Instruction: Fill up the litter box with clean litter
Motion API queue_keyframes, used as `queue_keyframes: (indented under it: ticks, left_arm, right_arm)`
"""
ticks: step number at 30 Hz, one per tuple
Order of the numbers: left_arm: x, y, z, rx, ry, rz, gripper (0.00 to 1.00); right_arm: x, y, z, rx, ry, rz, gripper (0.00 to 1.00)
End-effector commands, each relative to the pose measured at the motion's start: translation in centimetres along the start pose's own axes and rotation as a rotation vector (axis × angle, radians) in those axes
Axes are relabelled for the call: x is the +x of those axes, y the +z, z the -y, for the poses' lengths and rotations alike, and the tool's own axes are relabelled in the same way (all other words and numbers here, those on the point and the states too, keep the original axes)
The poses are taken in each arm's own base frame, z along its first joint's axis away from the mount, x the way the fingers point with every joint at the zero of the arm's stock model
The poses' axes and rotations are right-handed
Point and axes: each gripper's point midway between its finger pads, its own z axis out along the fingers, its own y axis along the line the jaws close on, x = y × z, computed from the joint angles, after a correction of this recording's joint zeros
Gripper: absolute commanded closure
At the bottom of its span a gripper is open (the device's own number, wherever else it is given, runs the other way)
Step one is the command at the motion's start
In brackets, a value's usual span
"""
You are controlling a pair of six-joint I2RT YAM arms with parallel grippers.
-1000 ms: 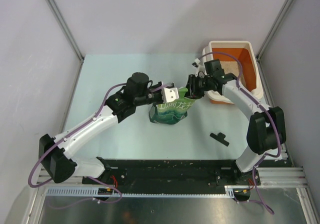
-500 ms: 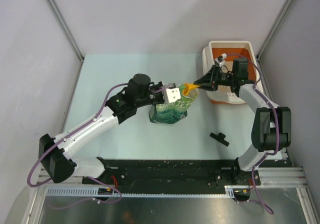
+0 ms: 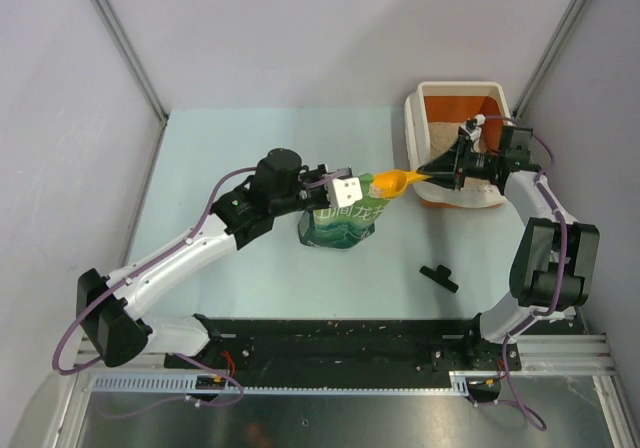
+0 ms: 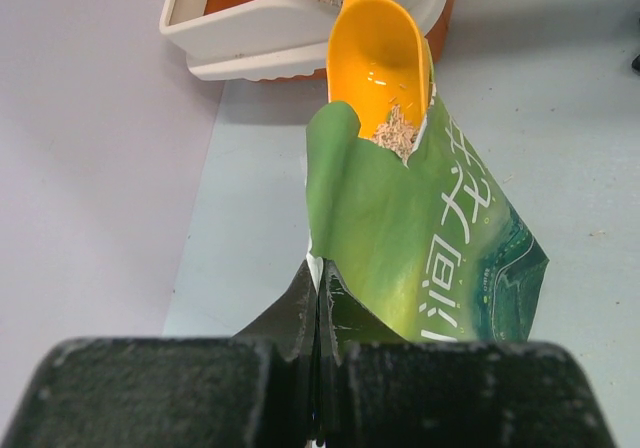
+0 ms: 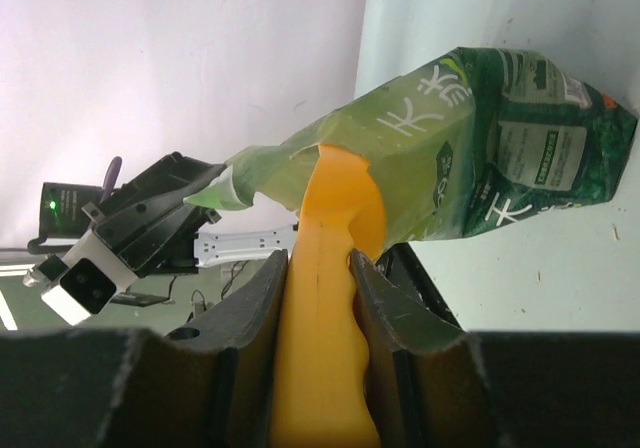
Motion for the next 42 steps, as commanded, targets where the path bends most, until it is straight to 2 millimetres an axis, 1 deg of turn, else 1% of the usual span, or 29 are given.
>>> queue_keyframes:
  ticks: [1,4,8,10,20,23,25,28,29,30,32,33,35,36,37,38,39,41,42]
  left_arm:
    - [-1.3,-1.2,-1.5,-0.048,0.023,0.022,1.0]
    - [-1.6,-1.0,-1.6,-0.044,0.024,0.032,1.0]
    - [-1.7,-1.0,-1.7,-0.04,0.024,0.038,1.0]
    - [-1.8,-0.9,-1.7,-0.041,0.026,0.039,1.0]
    - [-1.9,-0.5,-2.0,-0.041,0.032,0.035,1.0]
    - [-1.7,-0.4,-1.8,-0.035,0.032,0.032,1.0]
    - [-1.8,-0.4,-1.8,-0.035,0.033,0.035,1.0]
    - [-1.8,-0.4,-2.0,-0.039,0.034,0.035,1.0]
    - [-1.8,-0.3,-2.0,-0.04,0.032,0.032,1.0]
    - [-1.8,-0.3,-2.0,-0.038,0.033,0.034,1.0]
    - [-1.7,-0.2,-1.9,-0.034,0.032,0.031,1.0]
    - [-1.8,-0.2,-1.9,-0.034,0.032,0.033,1.0]
    - [-1.8,-0.1,-1.9,-0.034,0.035,0.031,1.0]
    - [-1.8,-0.1,-2.0,-0.037,0.035,0.03,1.0]
    - [-1.9,-0.2,-2.2,-0.043,0.035,0.03,1.0]
    - [-1.9,-0.2,-2.3,-0.048,0.035,0.03,1.0]
    - [-1.9,-0.3,-2.4,-0.051,0.035,0.027,1.0]
    - [-1.7,-0.1,-2.1,-0.04,0.044,0.026,1.0]
    - [-1.9,0.0,-2.1,-0.035,0.051,0.032,1.0]
  right_arm:
    - [1.4,-2.1,-1.3,-0.052,-0.005,-0.022,1.0]
    - [1.5,-3.0,-0.8,-0.047,-0.003,-0.006,1.0]
    - [1.3,-3.7,-1.1,-0.056,-0.017,0.012,1.0]
    - [1.3,-4.0,-1.4,-0.069,-0.011,0.009,1.0]
    - [1.8,-4.3,-1.3,-0.099,-0.006,-0.005,1.0]
    - [2.2,-4.0,-0.6,-0.11,0.021,-0.025,1.0]
    - [2.0,-3.8,-0.2,-0.105,0.018,-0.025,1.0]
    - [1.2,-3.7,0.2,-0.091,0.028,-0.013,1.0]
    - [0.9,-3.6,0.4,-0.073,0.057,-0.005,1.0]
    - [0.6,-3.3,0.4,-0.072,0.033,-0.005,1.0]
    - [0.2,-2.7,0.5,-0.065,0.043,-0.009,1.0]
    - [-0.2,-2.1,0.1,-0.069,0.047,-0.014,1.0]
    - [-0.8,-1.8,-0.4,-0.077,0.038,-0.012,1.0]
    - [-1.4,-1.9,-1.0,-0.081,0.036,0.001,1.0]
    - [-1.7,-2.5,-1.4,-0.08,0.019,0.022,1.0]
    - [-1.9,-2.7,-1.4,-0.071,0.0,0.038,1.0]
    - [-2.0,-2.5,-0.8,-0.045,0.008,0.055,1.0]
    - [-1.4,0.4,-0.5,-0.065,0.065,-0.008,1.0]
    - [-1.9,1.0,-2.0,-0.11,-0.061,-0.012,1.0]
